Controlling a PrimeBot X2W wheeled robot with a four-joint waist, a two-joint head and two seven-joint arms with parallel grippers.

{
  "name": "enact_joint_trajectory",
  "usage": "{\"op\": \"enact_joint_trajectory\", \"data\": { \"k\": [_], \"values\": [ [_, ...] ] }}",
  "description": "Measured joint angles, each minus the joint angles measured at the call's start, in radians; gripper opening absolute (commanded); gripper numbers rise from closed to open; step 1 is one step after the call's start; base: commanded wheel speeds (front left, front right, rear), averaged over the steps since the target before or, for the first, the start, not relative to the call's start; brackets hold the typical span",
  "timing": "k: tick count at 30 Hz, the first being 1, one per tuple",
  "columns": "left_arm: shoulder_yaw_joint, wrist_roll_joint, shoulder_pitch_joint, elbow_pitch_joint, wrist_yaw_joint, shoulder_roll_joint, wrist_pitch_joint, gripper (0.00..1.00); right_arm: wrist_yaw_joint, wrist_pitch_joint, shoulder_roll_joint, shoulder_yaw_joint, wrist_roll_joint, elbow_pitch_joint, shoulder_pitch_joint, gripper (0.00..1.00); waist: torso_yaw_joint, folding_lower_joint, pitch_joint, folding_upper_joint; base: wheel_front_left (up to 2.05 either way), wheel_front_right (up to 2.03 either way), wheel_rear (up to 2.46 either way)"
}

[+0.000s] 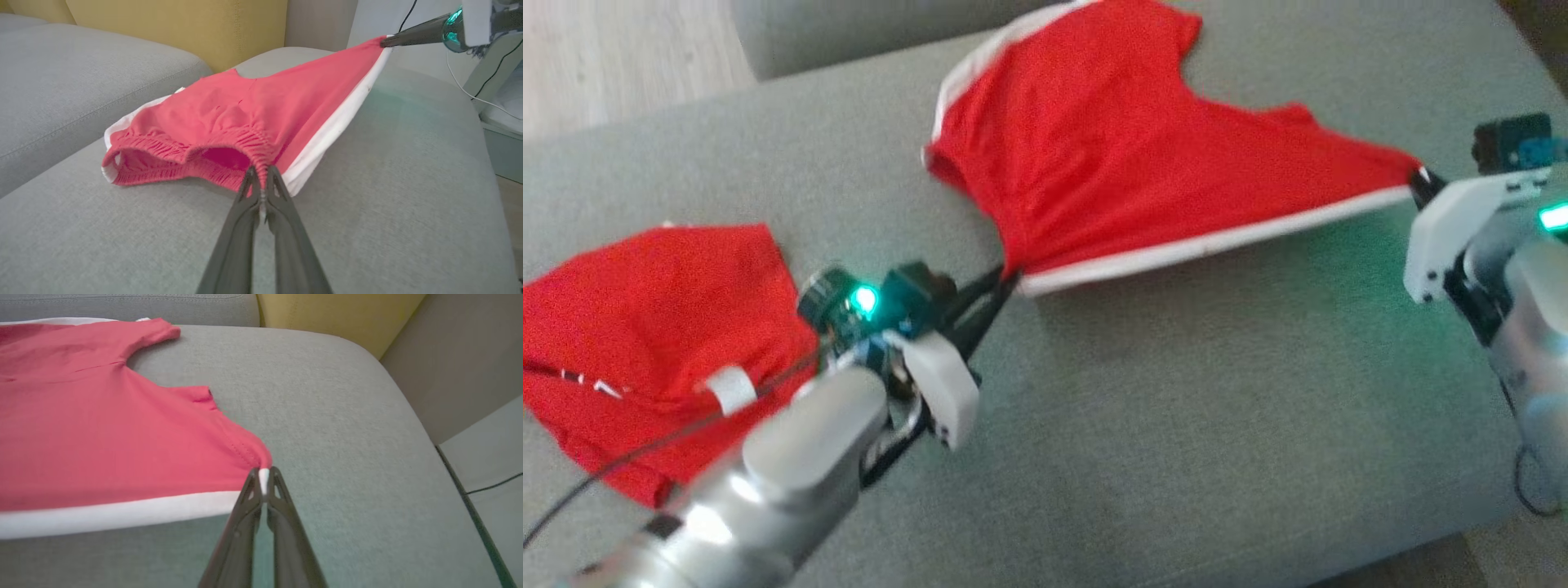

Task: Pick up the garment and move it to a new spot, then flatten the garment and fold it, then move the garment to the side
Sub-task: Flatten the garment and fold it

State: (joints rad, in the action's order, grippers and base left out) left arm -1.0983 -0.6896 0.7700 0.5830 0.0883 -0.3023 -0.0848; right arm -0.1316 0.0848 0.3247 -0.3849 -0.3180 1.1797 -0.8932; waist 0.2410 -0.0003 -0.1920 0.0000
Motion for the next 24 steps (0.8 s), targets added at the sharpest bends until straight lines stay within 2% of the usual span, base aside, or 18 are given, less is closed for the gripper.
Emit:
{"op": "enact_joint_trajectory", "data": {
  "k": [7, 13, 18, 24],
  "values": [
    [-0.038, -0.019, -0.159, -0.207, -0.082, -0.038, 0.056, 0.0, 0.0, 0.098, 0.119, -0.064, -0.156, -0.185, 0.172, 0.0, 0.023, 0.0, 0.08, 0.0, 0.0, 0.0, 0.0],
    [-0.043, -0.032, -0.199, -0.357, -0.145, -0.063, 0.103, 0.0, 0.0, 0.154, 0.214, -0.029, -0.229, -0.371, 0.3, 0.0, 0.016, 0.0002, 0.085, 0.0, 0.0, 0.0, 0.0],
    [-0.031, -0.022, -0.177, -0.381, -0.183, -0.078, 0.112, 0.0, -0.001, 0.164, 0.22, 0.054, -0.199, -0.486, 0.315, 0.0, -0.01, 0.0004, 0.055, 0.0, 0.0, 0.0, 0.0],
    [-0.005, 0.004, -0.09, -0.364, -0.205, -0.07, 0.119, 0.0, -0.001, 0.177, 0.193, 0.161, -0.08, -0.556, 0.302, 0.0, -0.051, 0.0004, 0.004, 0.0, 0.0, 0.0, 0.0]
  ]
}}
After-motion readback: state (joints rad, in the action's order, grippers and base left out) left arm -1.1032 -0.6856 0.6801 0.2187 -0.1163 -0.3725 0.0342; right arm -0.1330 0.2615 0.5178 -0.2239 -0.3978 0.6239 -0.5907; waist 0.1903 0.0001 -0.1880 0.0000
